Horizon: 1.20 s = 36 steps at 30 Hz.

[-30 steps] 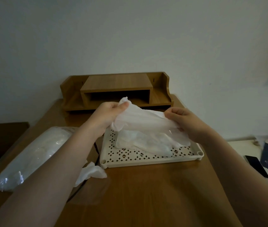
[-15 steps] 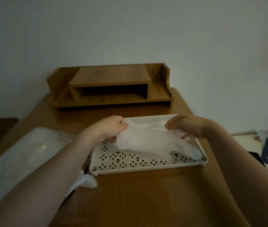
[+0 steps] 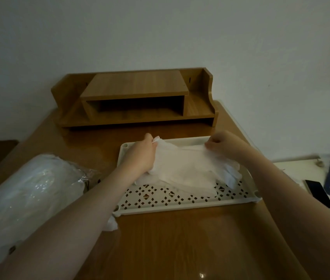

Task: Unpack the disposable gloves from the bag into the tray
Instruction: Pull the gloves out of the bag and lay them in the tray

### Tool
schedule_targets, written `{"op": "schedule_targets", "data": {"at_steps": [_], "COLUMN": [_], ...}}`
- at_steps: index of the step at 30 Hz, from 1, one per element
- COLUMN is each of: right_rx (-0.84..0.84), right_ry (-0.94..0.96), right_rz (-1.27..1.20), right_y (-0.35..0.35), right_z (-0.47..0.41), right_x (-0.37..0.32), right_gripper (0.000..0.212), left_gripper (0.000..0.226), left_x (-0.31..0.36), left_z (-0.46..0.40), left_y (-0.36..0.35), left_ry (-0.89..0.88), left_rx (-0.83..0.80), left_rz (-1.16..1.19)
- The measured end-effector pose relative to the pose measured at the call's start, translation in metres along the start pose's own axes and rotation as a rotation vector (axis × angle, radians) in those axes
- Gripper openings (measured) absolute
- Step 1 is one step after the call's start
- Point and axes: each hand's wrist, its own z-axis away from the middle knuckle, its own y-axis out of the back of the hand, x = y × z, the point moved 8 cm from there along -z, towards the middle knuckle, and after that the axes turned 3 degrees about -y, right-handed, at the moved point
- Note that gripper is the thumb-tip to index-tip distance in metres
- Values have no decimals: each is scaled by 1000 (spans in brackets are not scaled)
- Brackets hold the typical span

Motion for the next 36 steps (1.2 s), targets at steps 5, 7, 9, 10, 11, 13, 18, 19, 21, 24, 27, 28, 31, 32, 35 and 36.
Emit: {"op": "schedule_targets", "data": {"at_steps": [5,7,9,10,11,13,18,19,21,24,27,28,31,32,35,36], "right_rx": [-14,156,224,142,28,-163,-174,-174,-188,-376,-397,-272,133,162,62,49], "right_ry": [4,95,215,227,219,185,190,173,106,-16,-62,-31,61,62,5,-7], "right_rz": [68,96,67,66,96,239,171,94,-29,29,54,55,142,182,316,322], "right_y": [-12,-1,7,3,-5,-23,-28,-24,-19,-31,-36,-27,4,5,-11,-13], "right_z": [0,8,23,30,36,45,50,53,58,70,73,66,51,47,36,35], "right_x": [2,-6,-21,-27,-30,-31,-32,-33,-30,-22,-17,-17,-12,-9,3,4], "right_gripper": [35,36,29,32,36,36,18,22,29,40,51,46,19,20,33,31], "left_gripper": [31,33,39,42,44,54,47,42,33,34,30,28,37,40,46,48], "left_x": [-4,-11,-13,-13,-11,-6,0,1,4,1,-2,-2,-3,-2,-1,-2], "left_z": [-6,-3,1,3,6,8,8,10,13,15,16,16,17,17,17,16], "left_y": [-9,-16,-18,-15,-12,-6,1,3,8,8,4,2,-1,-1,-1,-1], "left_ry": [33,108,163,168,160,126,35,16,-7,10,2,-9,-25,-32,-55,-58], "left_rx": [-51,-142,-188,-190,-181,-144,-57,-39,-26,-51,-95,-106,-113,-105,-85,-80], "left_rz": [80,294,493,517,503,425,331,317,277,256,284,288,261,247,229,228]}}
